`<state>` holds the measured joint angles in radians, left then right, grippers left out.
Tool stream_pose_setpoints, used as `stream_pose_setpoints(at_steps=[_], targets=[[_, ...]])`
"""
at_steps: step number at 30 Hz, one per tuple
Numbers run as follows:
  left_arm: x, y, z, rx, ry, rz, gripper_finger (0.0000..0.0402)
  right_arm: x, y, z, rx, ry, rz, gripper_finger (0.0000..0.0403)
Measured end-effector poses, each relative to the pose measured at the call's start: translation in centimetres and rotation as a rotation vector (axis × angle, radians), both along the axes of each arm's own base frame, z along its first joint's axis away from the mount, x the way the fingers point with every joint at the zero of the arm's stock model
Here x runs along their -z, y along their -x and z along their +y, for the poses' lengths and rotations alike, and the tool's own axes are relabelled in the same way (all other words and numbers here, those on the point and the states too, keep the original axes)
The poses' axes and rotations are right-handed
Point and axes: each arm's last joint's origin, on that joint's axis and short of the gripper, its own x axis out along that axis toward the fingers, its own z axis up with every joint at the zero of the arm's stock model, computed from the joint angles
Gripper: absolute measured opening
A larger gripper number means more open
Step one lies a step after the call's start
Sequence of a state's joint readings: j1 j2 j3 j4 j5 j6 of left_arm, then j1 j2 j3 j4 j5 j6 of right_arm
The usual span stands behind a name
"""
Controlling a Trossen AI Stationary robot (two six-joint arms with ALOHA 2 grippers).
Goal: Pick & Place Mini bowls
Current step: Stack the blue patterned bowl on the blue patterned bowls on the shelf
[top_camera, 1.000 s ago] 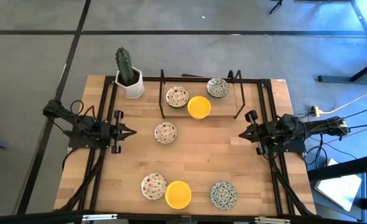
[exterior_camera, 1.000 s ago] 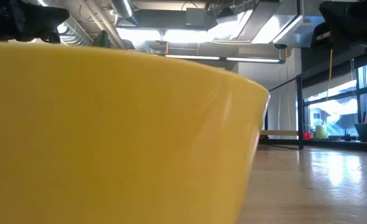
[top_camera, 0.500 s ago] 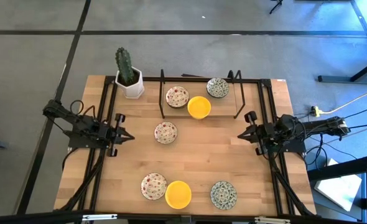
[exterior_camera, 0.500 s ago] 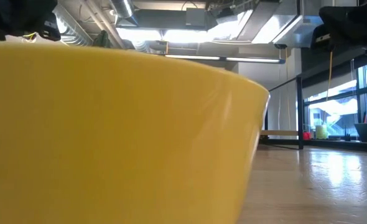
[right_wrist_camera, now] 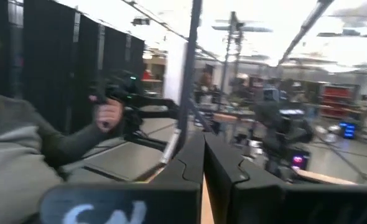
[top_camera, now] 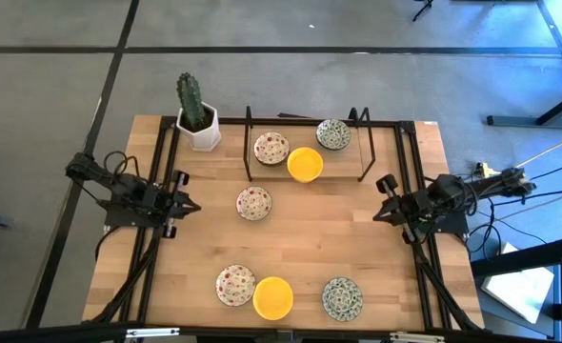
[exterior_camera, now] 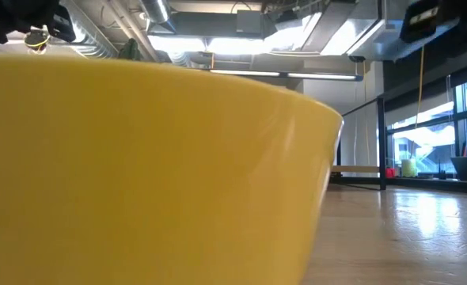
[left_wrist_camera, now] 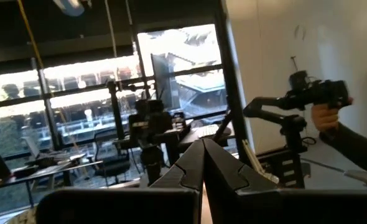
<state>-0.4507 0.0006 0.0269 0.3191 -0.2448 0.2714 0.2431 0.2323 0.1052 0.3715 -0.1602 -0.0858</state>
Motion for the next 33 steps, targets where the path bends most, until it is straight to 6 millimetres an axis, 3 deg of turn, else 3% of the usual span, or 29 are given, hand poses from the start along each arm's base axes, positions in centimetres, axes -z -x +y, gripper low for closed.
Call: stream_pose_setpoints(at_steps=[4, 9, 17, 21, 26, 33], targets=[[0.1, -0.1, 0.1, -0.030, 0.004, 0.018, 0.0004, -1.3, -1.0, 1.3, -0.011, 0.027, 0.073, 0.0011], [0.3, -0.1, 0.0, -0.017, 0.030, 0.041, 0.0004, -3.1, -3.4, 3.9, 0.035, 0.109, 0.294, 0.0011], [0.3, -0.1, 0.0, -0.016, 0.033, 0.041, 0.0004, -7.9, -7.7, 11.1, 0.010, 0.218, 0.719, 0.0012], [0.3, -0.1, 0.1, -0.027, 0.037, 0.042, 0.0004, -9.1, -9.7, 14.6, 0.017, 0.310, 0.916, 0.0012], [0.3, -0.1, 0.1, -0.034, 0.037, 0.047, 0.0004, -9.3, -12.2, 17.8, 0.120, 0.362, 1.091, 0.0038], [0.4, -0.2, 0.1, -0.034, 0.034, 0.052, 0.0004, -6.4, -14.6, 20.4, 0.196, 0.500, 1.219, 0.0135]])
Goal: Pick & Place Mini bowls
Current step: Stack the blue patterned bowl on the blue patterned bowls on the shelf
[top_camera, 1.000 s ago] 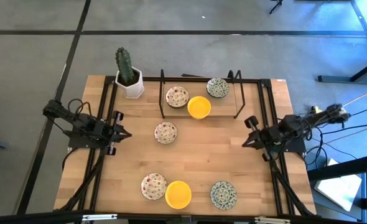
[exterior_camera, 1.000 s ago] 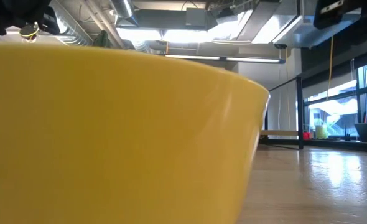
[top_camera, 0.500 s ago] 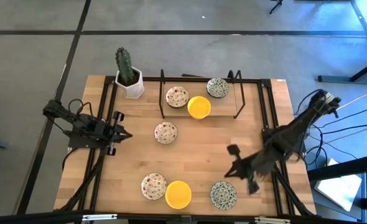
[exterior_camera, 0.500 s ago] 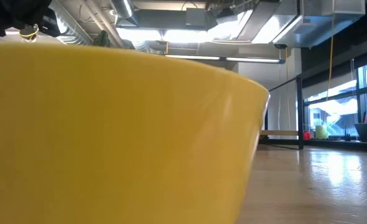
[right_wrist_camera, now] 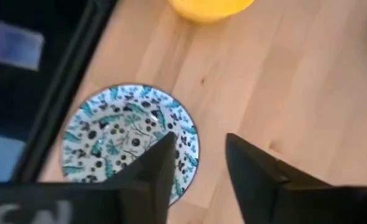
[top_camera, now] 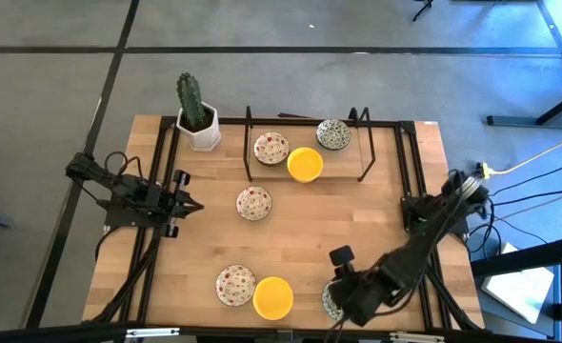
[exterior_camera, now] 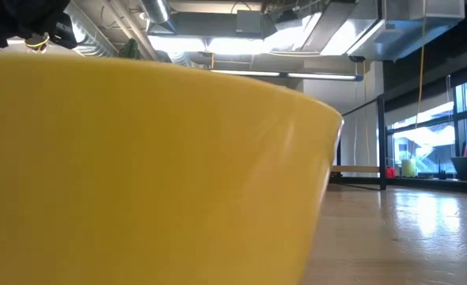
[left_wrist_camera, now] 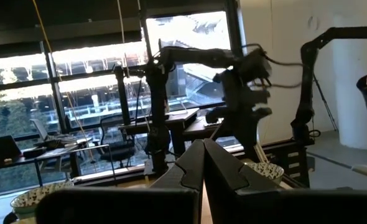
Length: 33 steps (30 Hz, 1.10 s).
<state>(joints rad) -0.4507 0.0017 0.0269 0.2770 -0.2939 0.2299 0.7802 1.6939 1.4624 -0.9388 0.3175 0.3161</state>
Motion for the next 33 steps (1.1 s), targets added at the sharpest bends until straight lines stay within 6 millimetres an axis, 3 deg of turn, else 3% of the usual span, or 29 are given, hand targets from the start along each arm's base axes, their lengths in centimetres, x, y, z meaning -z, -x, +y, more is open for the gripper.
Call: stream_pose_setpoints(at_steps=[5, 11, 21, 33], targets=[[0.0, 0.0, 0.0, 0.000, -0.002, 0.004, 0.0004, 3.1, -1.0, 1.1, -0.031, 0.027, 0.109, 0.0195], [0.0, 0.0, 0.0, 0.000, -0.002, 0.004, 0.0004, 4.2, -1.3, 1.2, -0.011, 0.060, 0.138, 0.0236], [0.0, 0.0, 0.0, -0.007, -0.024, 0.002, 0.0004, 6.3, -1.5, -0.6, 0.082, 0.086, 0.214, 0.0243], [0.3, -0.1, 0.0, 0.001, -0.007, 0.032, 0.0004, 9.3, -1.7, -1.6, 0.125, -0.044, 0.279, 0.0243]])
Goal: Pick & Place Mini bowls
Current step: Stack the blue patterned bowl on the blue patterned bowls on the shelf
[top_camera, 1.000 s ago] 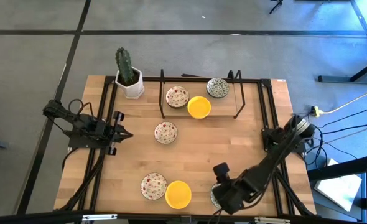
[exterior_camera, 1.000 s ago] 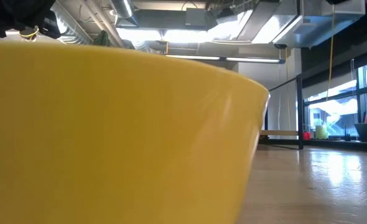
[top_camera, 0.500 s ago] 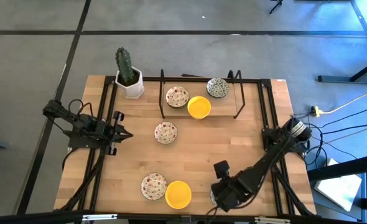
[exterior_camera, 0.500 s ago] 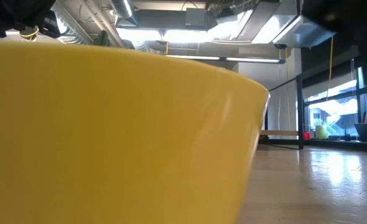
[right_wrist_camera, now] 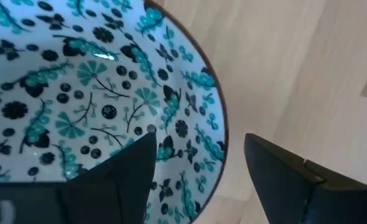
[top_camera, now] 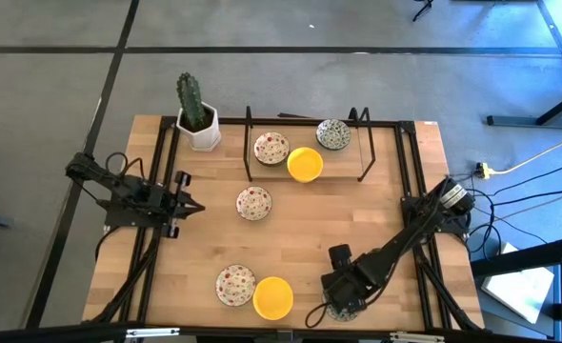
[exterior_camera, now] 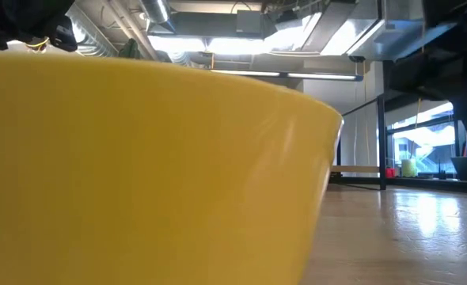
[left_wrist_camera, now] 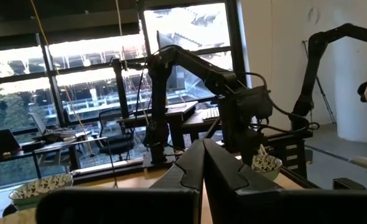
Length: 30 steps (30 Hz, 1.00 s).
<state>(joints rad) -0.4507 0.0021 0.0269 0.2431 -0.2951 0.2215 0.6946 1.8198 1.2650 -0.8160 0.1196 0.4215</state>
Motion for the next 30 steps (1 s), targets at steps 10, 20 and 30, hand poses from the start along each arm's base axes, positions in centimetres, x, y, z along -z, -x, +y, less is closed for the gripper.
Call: stream_pose_setpoints(at_steps=[10, 20, 30], targets=[[0.0, 0.0, 0.0, -0.015, -0.054, -0.006, 0.0004, 1.8, 0.0, -1.9, 0.024, 0.034, 0.052, 0.0182], [0.0, 0.0, 0.0, -0.007, -0.027, -0.003, 0.0004, 0.5, -1.1, -2.1, 0.025, -0.046, 0.053, 0.0021], [0.1, 0.0, 0.0, -0.011, -0.044, 0.001, 0.0004, -2.5, -2.4, -1.2, -0.098, -0.082, 0.011, 0.0011]])
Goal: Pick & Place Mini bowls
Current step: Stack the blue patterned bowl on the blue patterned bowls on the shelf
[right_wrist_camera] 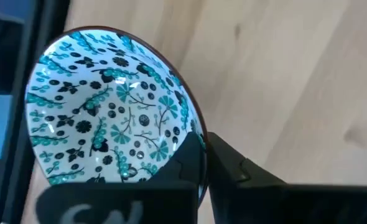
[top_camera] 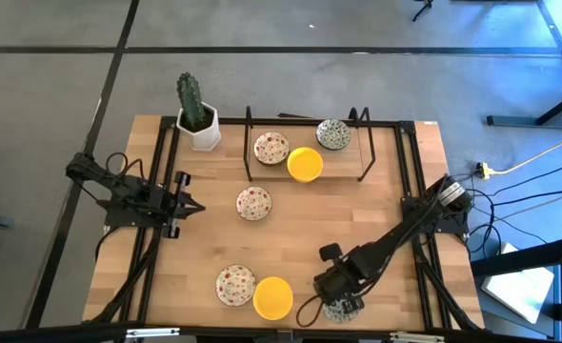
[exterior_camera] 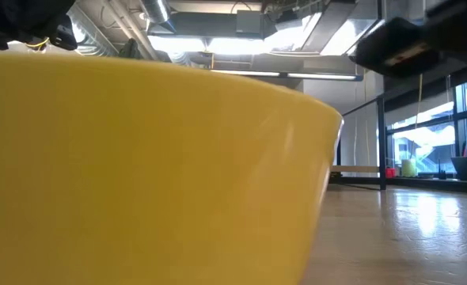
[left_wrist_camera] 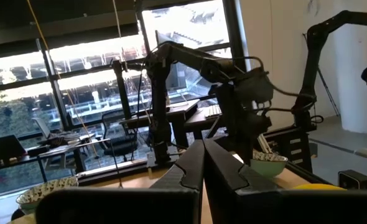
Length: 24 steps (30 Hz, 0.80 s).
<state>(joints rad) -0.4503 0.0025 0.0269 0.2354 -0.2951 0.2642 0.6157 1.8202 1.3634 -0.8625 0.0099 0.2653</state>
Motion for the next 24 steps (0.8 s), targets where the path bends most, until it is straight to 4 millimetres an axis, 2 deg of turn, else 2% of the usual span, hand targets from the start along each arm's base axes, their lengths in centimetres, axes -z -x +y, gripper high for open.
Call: stream_pose_setpoints(at_steps=[4, 9, 12, 16, 20, 22, 24], targets=[[0.0, 0.0, 0.0, 0.000, 0.000, 0.000, 0.0004, -2.2, -1.0, -0.6, -0.009, -0.013, -0.027, 0.0011], [0.0, 0.0, 0.0, 0.000, -0.001, 0.000, 0.0004, -6.9, -1.4, -2.7, -0.011, 0.019, -0.094, 0.0011], [0.0, 0.0, 0.0, -0.002, -0.003, 0.000, 0.0004, -10.6, -1.6, -4.5, -0.027, 0.025, -0.212, 0.0011], [-0.1, 0.0, 0.2, -0.053, 0.006, -0.004, 0.0004, -15.7, -0.7, -9.2, 0.051, 0.165, -0.331, 0.0011], [-0.1, 0.0, 0.4, -0.116, 0.024, -0.002, 0.0004, -20.2, 0.2, -15.6, 0.232, 0.296, -0.454, 0.0011], [-0.1, 0.0, 0.4, -0.132, 0.028, 0.000, 0.0004, -22.0, 0.7, -18.9, 0.315, 0.327, -0.504, 0.0011], [-0.2, 0.0, 0.5, -0.148, 0.036, -0.004, 0.0004, -23.0, 1.2, -21.9, 0.368, 0.375, -0.504, 0.0011]])
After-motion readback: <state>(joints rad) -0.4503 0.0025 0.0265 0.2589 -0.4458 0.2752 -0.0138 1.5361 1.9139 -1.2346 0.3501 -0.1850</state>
